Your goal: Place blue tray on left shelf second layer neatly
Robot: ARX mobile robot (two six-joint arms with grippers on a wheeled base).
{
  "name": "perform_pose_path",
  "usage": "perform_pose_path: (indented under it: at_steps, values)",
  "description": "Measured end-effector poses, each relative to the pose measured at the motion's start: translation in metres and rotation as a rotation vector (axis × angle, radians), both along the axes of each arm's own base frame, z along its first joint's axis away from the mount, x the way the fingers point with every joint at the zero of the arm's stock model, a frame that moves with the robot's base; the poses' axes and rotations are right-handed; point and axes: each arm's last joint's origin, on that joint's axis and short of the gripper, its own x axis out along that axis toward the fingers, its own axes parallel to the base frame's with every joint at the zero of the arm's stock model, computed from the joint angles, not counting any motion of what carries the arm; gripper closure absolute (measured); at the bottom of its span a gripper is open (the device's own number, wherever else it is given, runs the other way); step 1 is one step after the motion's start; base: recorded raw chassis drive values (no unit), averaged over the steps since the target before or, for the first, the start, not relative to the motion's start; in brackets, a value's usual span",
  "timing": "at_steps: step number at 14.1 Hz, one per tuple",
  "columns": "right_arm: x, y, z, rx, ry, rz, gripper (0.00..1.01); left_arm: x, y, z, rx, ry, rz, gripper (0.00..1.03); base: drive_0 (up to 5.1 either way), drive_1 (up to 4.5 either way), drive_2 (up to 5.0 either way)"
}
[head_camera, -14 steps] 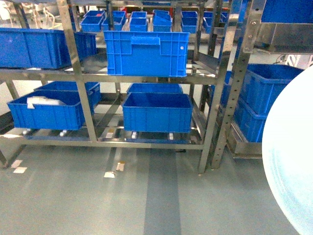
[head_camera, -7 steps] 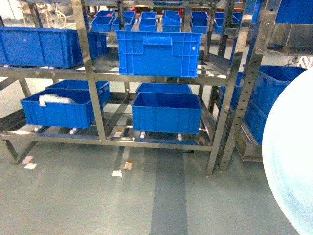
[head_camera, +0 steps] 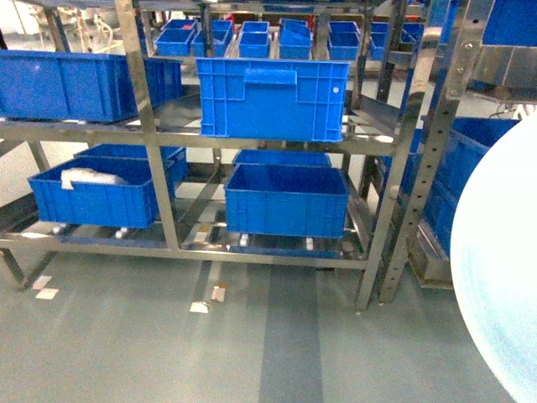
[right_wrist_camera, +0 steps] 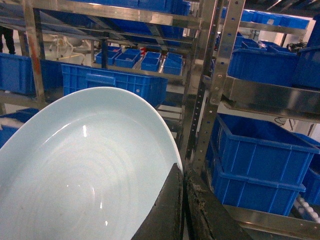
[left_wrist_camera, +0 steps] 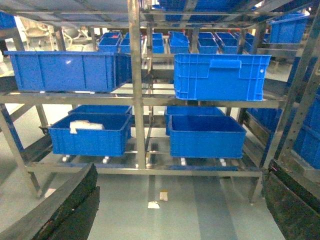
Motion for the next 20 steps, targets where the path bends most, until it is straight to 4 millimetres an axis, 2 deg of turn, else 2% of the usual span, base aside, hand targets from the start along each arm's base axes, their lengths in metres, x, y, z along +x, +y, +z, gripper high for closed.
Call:
perform_pose_path:
  at_steps: [20]
  values:
    - [0.0002, 0.0000, -0.0005, 0.000, 0.005, 0.000, 0.99, 0.0000, 0.0000, 0.0002, 0.000, -0.002, 0.000, 0.05, 0.0, 4.31, -4.4]
